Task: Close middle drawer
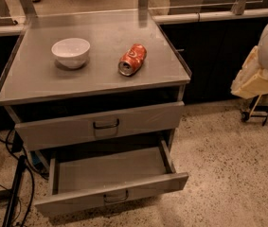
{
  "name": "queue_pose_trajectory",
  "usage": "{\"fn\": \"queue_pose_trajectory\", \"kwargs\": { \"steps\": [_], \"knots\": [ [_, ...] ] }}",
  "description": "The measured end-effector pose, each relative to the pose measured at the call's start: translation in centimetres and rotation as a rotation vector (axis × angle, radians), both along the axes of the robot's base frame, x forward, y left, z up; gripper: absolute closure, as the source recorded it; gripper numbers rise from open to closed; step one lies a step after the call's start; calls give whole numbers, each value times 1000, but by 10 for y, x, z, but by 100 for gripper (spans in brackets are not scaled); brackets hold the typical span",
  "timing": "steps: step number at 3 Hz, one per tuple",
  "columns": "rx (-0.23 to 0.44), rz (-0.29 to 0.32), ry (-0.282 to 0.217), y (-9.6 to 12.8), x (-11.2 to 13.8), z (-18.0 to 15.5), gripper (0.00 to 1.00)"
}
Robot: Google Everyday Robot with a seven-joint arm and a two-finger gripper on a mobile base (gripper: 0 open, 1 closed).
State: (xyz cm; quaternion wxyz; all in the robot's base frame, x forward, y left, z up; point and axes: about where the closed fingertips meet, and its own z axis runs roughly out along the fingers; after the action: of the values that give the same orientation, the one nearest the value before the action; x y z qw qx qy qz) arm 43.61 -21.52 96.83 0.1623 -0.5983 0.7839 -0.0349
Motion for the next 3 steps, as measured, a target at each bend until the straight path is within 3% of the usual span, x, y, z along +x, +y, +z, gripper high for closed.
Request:
{"fn": "queue_pose_trajectory", "kwargs": {
  "steps": [1,2,3],
  "knots": [
    [-21,-25,76,-8,-10,-54,100],
    [-94,-33,217,-7,-30,-137,100],
    [-129,-28,281,-2,-37,-174,100]
  ]
}}
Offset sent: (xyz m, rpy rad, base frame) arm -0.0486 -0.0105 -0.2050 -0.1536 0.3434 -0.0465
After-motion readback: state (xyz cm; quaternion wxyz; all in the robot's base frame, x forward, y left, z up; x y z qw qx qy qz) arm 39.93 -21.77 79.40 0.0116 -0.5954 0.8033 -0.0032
